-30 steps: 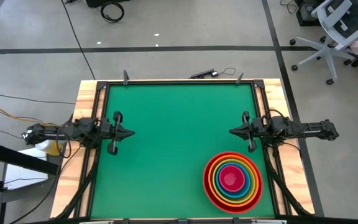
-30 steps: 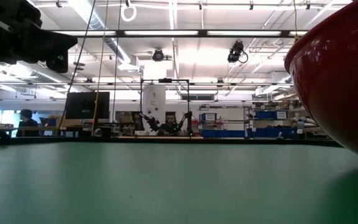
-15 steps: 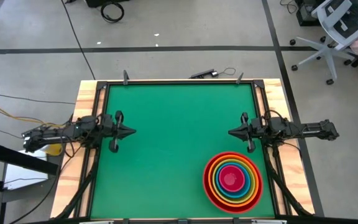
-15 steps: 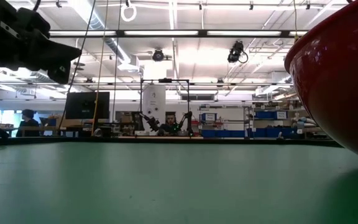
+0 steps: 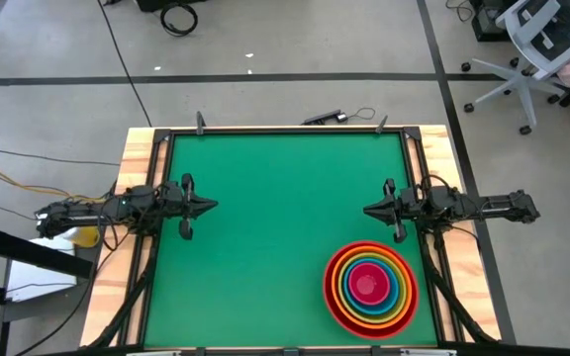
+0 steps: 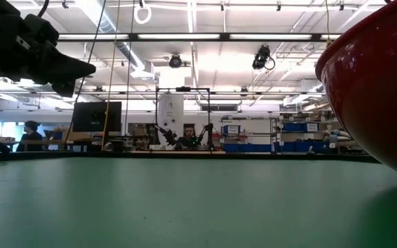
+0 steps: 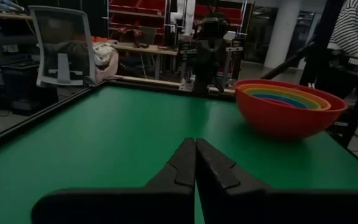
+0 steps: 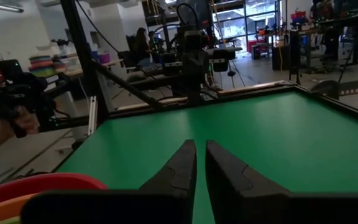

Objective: Nest bowls inside each other
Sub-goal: Return to Home Position

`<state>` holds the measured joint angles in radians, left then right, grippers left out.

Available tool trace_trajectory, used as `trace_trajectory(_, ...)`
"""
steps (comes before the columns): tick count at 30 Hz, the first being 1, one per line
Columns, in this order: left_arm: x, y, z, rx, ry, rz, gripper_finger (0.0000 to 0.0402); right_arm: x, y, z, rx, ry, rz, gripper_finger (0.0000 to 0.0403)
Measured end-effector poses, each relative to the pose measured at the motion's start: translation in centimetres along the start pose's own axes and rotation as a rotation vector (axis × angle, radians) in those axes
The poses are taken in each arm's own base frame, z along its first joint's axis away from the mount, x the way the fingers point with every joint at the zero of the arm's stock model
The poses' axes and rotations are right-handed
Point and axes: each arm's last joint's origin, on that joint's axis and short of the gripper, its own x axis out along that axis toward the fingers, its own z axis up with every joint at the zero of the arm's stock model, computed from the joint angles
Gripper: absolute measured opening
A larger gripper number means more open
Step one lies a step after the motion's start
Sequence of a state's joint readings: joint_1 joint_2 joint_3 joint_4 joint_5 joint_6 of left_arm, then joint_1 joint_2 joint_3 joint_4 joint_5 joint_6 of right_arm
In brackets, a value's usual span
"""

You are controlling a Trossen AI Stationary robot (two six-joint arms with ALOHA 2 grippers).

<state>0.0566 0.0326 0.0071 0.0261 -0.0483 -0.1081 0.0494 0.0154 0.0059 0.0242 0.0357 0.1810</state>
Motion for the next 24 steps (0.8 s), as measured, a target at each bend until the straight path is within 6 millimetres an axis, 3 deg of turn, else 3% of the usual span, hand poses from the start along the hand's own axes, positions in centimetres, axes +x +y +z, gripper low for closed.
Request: trace_trajectory(24,0.00,0.00,0.01,-0.001,-0.002,0.000,0.0020,0.00,0.00,0.01,0.000,-0.001,0.001,0.0042)
